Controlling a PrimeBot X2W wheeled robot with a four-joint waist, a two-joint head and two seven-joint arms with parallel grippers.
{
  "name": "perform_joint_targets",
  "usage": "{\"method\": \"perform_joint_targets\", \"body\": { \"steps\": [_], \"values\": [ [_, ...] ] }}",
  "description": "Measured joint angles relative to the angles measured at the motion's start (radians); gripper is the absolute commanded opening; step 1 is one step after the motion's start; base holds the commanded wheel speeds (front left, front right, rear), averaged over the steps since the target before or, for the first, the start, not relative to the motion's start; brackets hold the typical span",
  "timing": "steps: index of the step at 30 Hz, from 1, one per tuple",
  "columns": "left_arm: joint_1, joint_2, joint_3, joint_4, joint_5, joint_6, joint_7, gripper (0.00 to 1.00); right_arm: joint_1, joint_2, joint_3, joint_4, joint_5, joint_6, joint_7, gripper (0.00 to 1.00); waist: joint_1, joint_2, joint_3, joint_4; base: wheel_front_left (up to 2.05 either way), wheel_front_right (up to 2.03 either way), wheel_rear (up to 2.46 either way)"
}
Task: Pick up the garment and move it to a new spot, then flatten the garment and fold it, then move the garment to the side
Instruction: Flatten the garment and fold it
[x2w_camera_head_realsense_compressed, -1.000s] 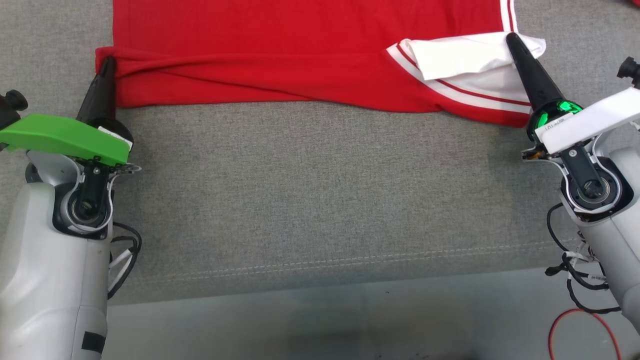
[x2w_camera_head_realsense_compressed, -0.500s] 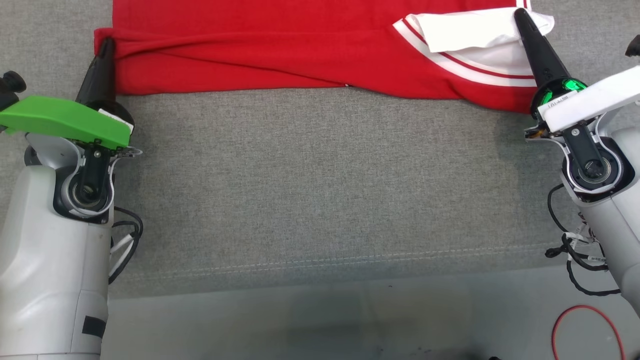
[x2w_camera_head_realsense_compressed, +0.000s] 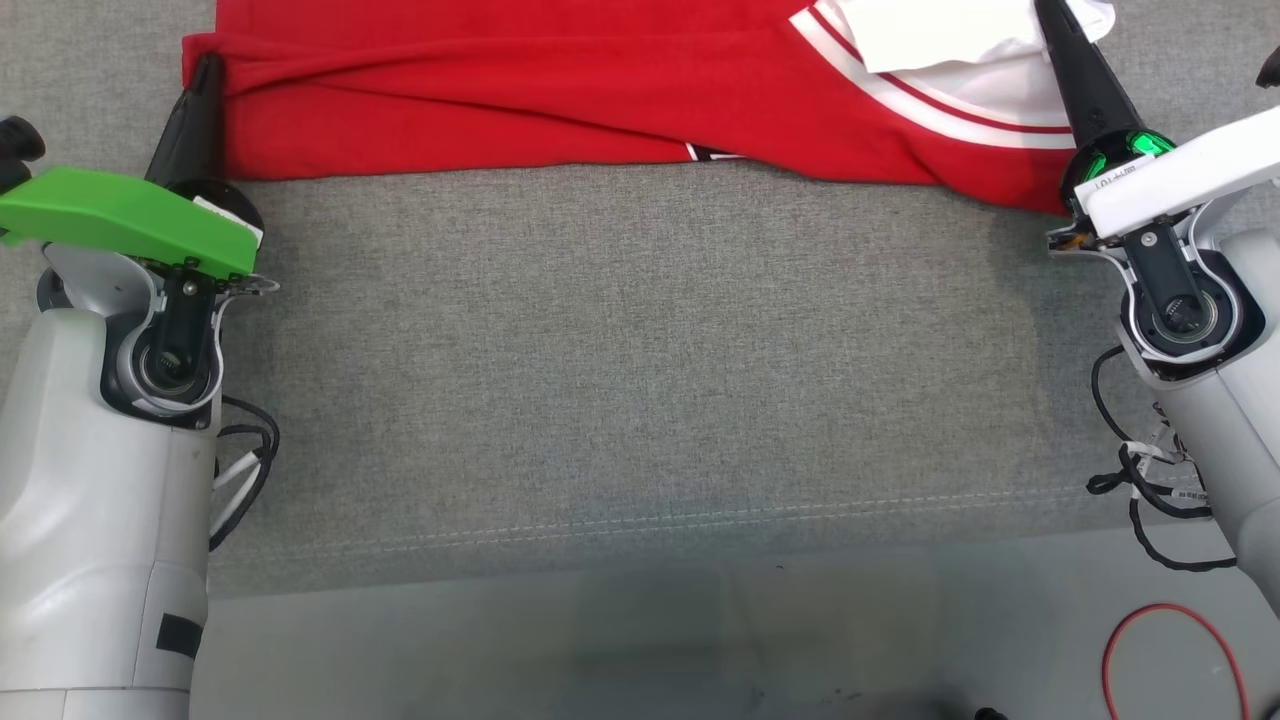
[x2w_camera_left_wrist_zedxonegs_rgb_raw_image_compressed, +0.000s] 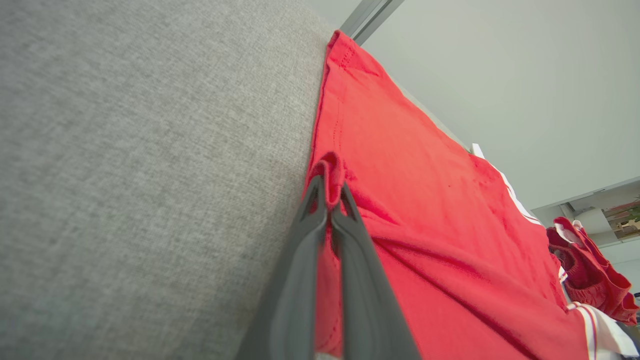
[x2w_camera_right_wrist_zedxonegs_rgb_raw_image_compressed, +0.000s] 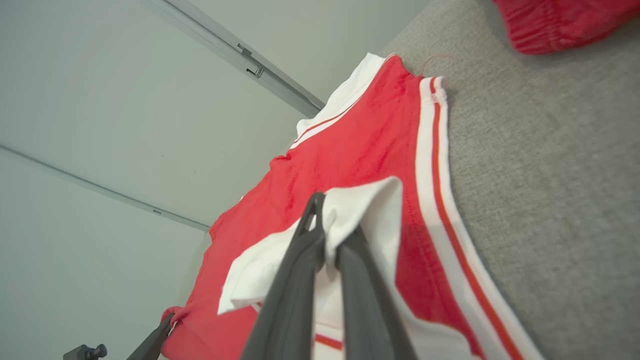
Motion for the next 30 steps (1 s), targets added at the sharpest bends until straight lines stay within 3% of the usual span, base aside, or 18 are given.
{"method": "perform_joint_targets", "body": {
  "steps": [14, 15, 16, 17, 18, 19, 20, 22, 30],
  "values": [
    [-0.013, 0.015, -0.032, 0.029, 0.000, 0.000, -0.004, 0.00, -0.015, 0.000, 0.014, 0.039, 0.000, 0.001, -0.034, 0.00, 0.0000, 0.0000, -0.007, -0.009, 0.00, 0.00, 0.00],
    [-0.014, 0.016, -0.034, 0.031, 0.000, 0.000, -0.004, 0.10, -0.016, 0.000, 0.017, 0.042, 0.000, 0.001, -0.035, 0.00, 0.0000, 0.0000, -0.007, -0.010, 0.00, 0.00, 0.00],
    [-0.016, 0.017, -0.038, 0.032, 0.000, 0.000, -0.003, 0.36, -0.018, 0.000, 0.020, 0.044, 0.000, 0.001, -0.035, 0.04, 0.0000, 0.0000, -0.008, -0.011, 0.00, 0.00, 0.00],
    [-0.017, 0.019, -0.043, 0.033, 0.000, 0.000, -0.003, 0.75, -0.020, 0.001, 0.023, 0.049, 0.000, 0.001, -0.035, 0.19, 0.0000, 0.0000, -0.007, -0.011, 0.00, 0.00, 0.00],
    [-0.021, 0.020, -0.047, 0.033, 0.000, 0.000, -0.002, 1.00, -0.023, 0.001, 0.026, 0.052, 0.000, 0.001, -0.038, 0.31, 0.0000, 0.0000, -0.007, -0.011, 0.00, 0.00, 0.00],
    [-0.027, 0.021, -0.051, 0.032, 0.000, 0.000, -0.002, 1.00, -0.026, 0.001, 0.028, 0.055, 0.000, 0.001, -0.040, 0.44, 0.0000, 0.0000, -0.007, -0.012, 0.00, 0.00, 0.00],
    [-0.037, 0.020, -0.058, 0.031, 0.000, 0.000, 0.000, 1.00, -0.030, 0.002, 0.029, 0.058, 0.000, 0.001, -0.043, 0.74, 0.0000, 0.0000, -0.006, -0.012, 0.00, 0.00, 0.00],
    [-0.053, 0.015, -0.071, 0.030, 0.000, 0.000, 0.001, 1.00, -0.041, 0.002, 0.029, 0.066, 0.000, 0.001, -0.047, 1.00, 0.0000, 0.0000, -0.004, -0.012, 0.00, 0.00, 0.00],
    [-0.067, 0.022, -0.106, 0.030, 0.029, 0.000, -0.023, 1.00, -0.088, 0.012, 0.050, 0.067, -0.027, 0.001, -0.066, 1.00, 0.0000, 0.0000, -0.003, -0.012, 0.00, 0.00, 0.00]
  ]
}}
